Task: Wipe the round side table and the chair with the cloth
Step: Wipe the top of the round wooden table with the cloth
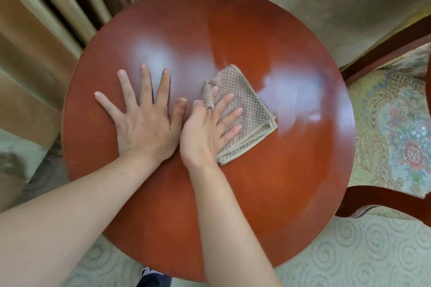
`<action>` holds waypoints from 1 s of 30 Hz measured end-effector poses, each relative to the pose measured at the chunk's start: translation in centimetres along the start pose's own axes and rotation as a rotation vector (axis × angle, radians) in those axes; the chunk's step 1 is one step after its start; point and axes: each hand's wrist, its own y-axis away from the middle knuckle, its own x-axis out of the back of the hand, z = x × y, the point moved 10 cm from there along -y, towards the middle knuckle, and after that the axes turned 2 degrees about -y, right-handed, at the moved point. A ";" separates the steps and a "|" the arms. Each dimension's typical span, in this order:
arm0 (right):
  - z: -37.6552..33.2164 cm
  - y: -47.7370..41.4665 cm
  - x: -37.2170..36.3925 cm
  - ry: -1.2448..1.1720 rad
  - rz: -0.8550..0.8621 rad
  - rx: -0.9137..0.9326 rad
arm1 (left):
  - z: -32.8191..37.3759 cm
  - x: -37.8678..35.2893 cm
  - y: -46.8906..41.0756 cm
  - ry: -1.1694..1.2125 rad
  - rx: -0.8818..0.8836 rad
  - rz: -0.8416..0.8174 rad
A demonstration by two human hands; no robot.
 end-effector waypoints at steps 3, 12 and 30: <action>-2.7 -4.2 1.3 0.046 -0.018 0.025 | -0.1 0.2 0.1 -0.003 0.015 0.005; -6.4 -12.3 4.7 0.006 -0.245 0.109 | -0.2 0.4 0.0 0.020 0.021 0.016; 5.3 9.4 2.9 0.811 -0.358 0.630 | -0.1 0.3 0.3 0.019 0.022 0.017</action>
